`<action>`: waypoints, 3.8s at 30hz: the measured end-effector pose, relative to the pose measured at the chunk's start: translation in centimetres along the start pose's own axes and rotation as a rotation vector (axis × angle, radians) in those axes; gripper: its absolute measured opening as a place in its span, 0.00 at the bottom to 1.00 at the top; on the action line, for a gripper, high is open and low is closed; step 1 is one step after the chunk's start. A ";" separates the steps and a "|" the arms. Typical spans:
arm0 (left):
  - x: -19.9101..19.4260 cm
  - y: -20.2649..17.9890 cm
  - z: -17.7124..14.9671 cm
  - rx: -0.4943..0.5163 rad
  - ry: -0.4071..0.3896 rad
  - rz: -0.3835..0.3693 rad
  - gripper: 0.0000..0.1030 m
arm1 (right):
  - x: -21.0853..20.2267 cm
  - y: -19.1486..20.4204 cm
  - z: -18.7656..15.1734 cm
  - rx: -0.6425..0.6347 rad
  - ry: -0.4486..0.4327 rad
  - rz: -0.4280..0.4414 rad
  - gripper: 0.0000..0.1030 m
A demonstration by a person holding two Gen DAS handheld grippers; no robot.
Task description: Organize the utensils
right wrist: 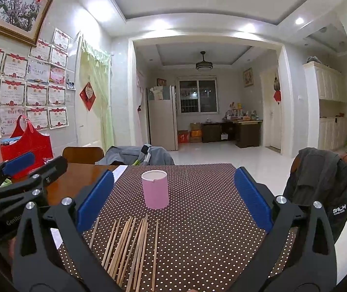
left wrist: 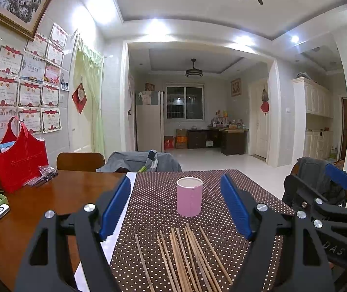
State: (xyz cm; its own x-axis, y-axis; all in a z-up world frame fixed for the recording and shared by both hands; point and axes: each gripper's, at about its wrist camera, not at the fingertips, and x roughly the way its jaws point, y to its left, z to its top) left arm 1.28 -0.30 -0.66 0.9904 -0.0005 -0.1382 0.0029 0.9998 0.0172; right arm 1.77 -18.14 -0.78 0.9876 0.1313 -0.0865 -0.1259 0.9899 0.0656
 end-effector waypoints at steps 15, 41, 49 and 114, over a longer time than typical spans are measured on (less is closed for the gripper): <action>1.7 0.2 -1.0 -0.003 0.061 0.023 0.73 | 1.8 0.0 -0.7 0.021 0.086 0.027 0.94; 16.9 9.9 -10.2 -0.318 0.809 -0.069 0.72 | 16.1 -1.7 -8.2 0.146 0.710 0.155 0.94; 19.4 11.0 -13.0 -0.312 0.944 -0.050 0.54 | 19.1 -0.9 -10.3 0.117 0.859 0.199 0.87; 32.8 1.4 4.7 -0.284 -0.192 -0.224 0.06 | 31.0 -4.1 2.8 0.347 -0.050 0.200 0.05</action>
State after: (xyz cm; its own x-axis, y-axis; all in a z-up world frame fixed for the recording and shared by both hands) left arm 34.41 1.04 -0.52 0.9775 -0.1949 0.0807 0.2097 0.9397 -0.2703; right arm 33.15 -18.29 -0.98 0.9513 0.3081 0.0095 -0.2849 0.8670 0.4088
